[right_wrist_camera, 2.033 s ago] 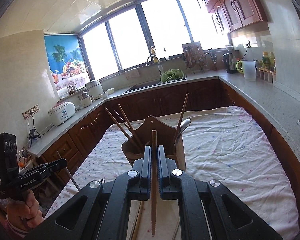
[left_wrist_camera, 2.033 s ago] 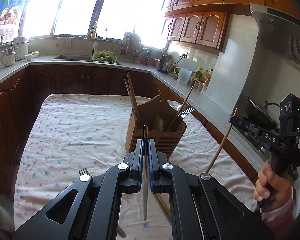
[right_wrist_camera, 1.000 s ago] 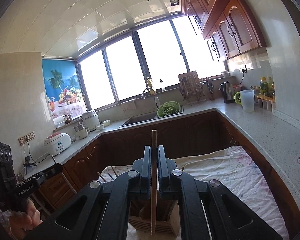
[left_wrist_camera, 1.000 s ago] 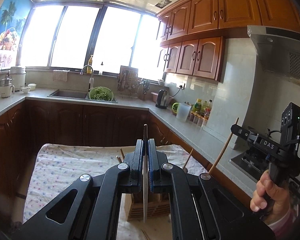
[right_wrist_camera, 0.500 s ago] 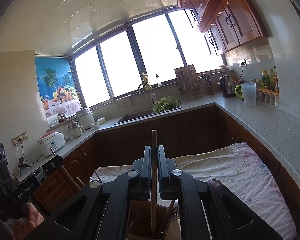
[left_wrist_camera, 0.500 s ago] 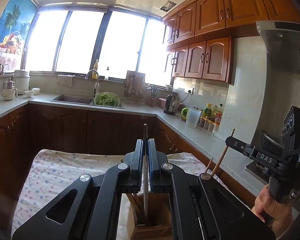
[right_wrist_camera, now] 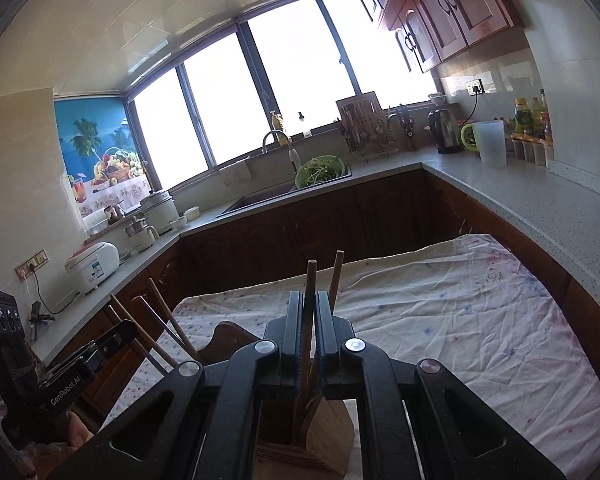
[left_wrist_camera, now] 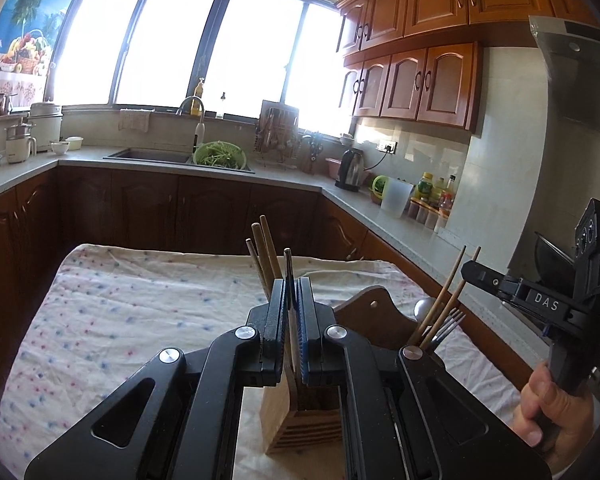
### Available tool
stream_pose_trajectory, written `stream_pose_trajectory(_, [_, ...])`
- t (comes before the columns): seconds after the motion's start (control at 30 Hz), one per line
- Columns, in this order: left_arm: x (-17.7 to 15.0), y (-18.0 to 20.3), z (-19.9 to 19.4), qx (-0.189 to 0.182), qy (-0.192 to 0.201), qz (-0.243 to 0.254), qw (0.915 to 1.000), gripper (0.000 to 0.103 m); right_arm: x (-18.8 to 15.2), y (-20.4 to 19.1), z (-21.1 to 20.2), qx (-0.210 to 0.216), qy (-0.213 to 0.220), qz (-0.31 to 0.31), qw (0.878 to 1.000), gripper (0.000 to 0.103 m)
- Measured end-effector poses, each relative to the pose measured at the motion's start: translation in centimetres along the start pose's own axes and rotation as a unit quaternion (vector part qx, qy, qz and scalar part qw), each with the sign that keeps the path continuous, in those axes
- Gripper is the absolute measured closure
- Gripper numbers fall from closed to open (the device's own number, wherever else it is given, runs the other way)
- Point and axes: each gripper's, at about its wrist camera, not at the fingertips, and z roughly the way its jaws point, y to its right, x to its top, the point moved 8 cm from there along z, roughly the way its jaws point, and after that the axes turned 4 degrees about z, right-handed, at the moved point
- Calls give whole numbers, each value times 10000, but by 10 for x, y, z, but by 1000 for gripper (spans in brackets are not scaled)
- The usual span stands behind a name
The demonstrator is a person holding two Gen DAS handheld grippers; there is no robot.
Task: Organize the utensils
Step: 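Open both tools to release the chopsticks in the holder, then withdraw both tools from the holder toward the remaining metal chopsticks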
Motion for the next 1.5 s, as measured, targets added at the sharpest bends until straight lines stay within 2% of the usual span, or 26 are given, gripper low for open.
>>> stream_pose_trajectory(0.2, [4,5,0,-16,-62,19,10000,98,2,-1,2,13,-78,26,10000,97])
stream_pose_trajectory(0.4, [10,5,-6,-38,-20,28,10000,97,2,1,0,96,-107,137,9998,88])
stream_pose_trajectory(0.47, [11,6,-12,-42,24,59,10000,85,5,1,-5,168,-57,195,9997,68])
stream_pose_trajectory(0.5, [12,6,-16,-23,59,61,10000,80,6,1,-8,199,-19,211,9996,63])
stream_pose_trajectory(0.53, [13,7,-20,-6,96,53,9999,68,8,0,-12,208,34,218,9995,57])
stream_pose_trajectory(0.57, [14,7,-24,12,141,37,9999,58,10,0,-16,209,86,221,9995,56])
stream_pose_trajectory(0.6, [15,7,-29,28,189,23,9998,54,12,-1,-20,213,126,228,9994,55])
stream_pose_trajectory(0.63, [16,6,-33,55,222,11,9997,47,14,-2,-24,244,160,242,9993,47])
stream_pose_trajectory(0.67, [16,5,-38,98,241,-10,9997,36,16,-3,-29,270,198,262,9991,34])
stream_pose_trajectory(0.7, [16,2,-42,155,250,-51,9996,28,17,-3,-34,282,252,271,9989,27])
stream_pose_trajectory(0.73, [15,-1,-47,209,280,-102,9993,18,18,-3,-39,273,314,267,9988,15])
stream_pose_trajectory(0.77, [15,-3,-52,252,311,-150,9991,12,19,-2,-45,248,373,256,9987,4])
stream_pose_trajectory(0.8, [13,-6,-57,287,314,-189,9989,10,19,-2,-52,230,445,243,9984,1])
stream_pose_trajectory(0.87, [6,-11,-63,366,257,-236,9987,4,16,0,-64,186,572,210,9980,0])
stream_pose_trajectory(1.23, [-49,-20,-83,558,-298,-348,9974,4,-33,20,-99,-22,309,277,9991,0])
stream_pose_trajectory(1.5, [-85,-19,-89,787,-834,-279,9930,4,-63,36,-115,-180,48,423,9989,0])
